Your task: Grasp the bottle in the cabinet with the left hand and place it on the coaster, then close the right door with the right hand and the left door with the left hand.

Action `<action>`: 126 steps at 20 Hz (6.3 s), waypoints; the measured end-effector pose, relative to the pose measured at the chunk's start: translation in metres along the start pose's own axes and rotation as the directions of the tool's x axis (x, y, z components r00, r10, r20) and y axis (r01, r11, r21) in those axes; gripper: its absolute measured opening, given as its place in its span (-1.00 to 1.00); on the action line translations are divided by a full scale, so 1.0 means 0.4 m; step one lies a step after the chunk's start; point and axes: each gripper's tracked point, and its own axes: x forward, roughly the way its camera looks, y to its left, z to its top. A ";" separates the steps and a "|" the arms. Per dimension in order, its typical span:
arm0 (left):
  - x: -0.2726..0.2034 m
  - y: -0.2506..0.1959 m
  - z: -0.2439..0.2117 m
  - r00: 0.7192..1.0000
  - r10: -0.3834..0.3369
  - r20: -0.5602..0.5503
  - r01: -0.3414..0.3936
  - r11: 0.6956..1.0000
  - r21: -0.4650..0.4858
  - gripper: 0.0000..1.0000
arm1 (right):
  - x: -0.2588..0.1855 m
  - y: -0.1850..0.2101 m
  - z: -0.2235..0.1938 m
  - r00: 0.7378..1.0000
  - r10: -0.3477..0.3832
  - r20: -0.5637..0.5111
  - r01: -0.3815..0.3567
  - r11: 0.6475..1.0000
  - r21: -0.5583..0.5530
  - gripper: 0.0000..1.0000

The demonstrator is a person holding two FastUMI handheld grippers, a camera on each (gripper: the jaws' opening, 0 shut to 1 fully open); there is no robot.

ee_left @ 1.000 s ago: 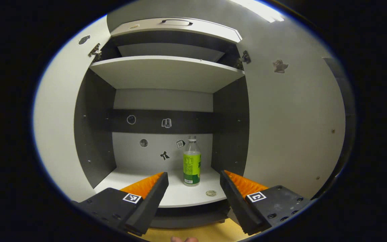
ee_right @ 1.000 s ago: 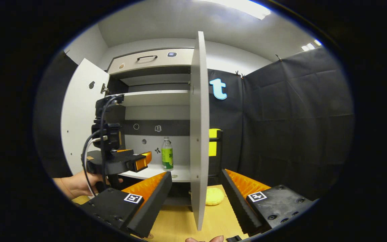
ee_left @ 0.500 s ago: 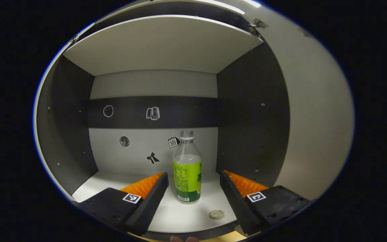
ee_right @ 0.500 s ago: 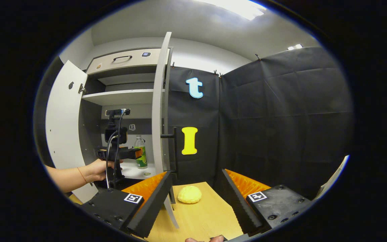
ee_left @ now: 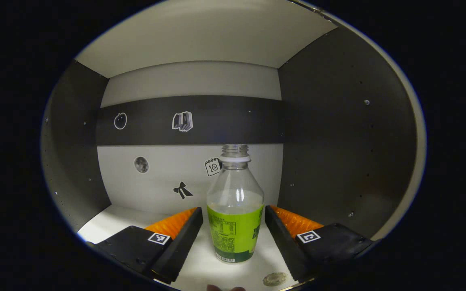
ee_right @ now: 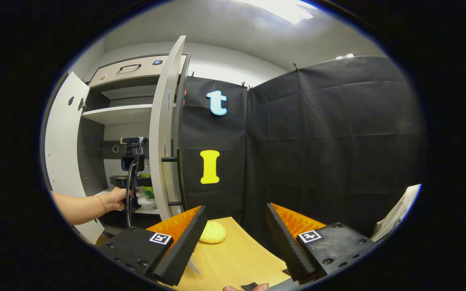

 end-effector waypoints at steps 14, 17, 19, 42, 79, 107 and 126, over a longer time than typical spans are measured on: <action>-0.221 0.006 0.091 0.991 -0.116 0.074 0.113 0.993 0.038 0.56 | -0.009 0.011 -0.011 0.999 0.032 -0.002 -0.032 0.999 0.021 0.95; -0.345 0.022 0.099 0.986 -0.130 0.101 0.127 0.991 0.032 0.56 | -0.003 0.024 -0.008 0.999 0.053 -0.001 -0.053 0.998 0.029 0.95; -0.434 0.031 0.087 0.985 -0.139 0.107 0.140 0.990 -0.005 0.56 | 0.001 0.031 -0.006 0.998 0.069 -0.001 -0.069 0.997 0.034 0.95; -1.081 0.038 -0.538 0.970 -0.237 0.060 0.237 0.972 0.005 0.57 | -0.005 0.085 0.057 0.995 0.072 0.069 -0.072 0.997 -0.002 0.95; -1.127 0.062 -0.940 0.938 -0.326 -0.118 0.325 0.945 -0.024 0.92 | -0.055 0.113 0.048 0.999 -0.030 0.028 0.031 0.998 -0.053 0.95; -1.299 0.428 -0.340 0.997 0.055 0.057 -0.051 0.996 -0.069 0.90 | 0.167 0.246 -0.002 0.968 0.243 -0.061 -0.233 0.962 0.140 0.94; -1.366 0.619 -0.304 0.977 0.212 -0.025 -0.213 0.975 -0.058 0.89 | 0.135 0.735 -0.041 0.872 0.485 -0.063 -0.477 0.873 0.105 0.95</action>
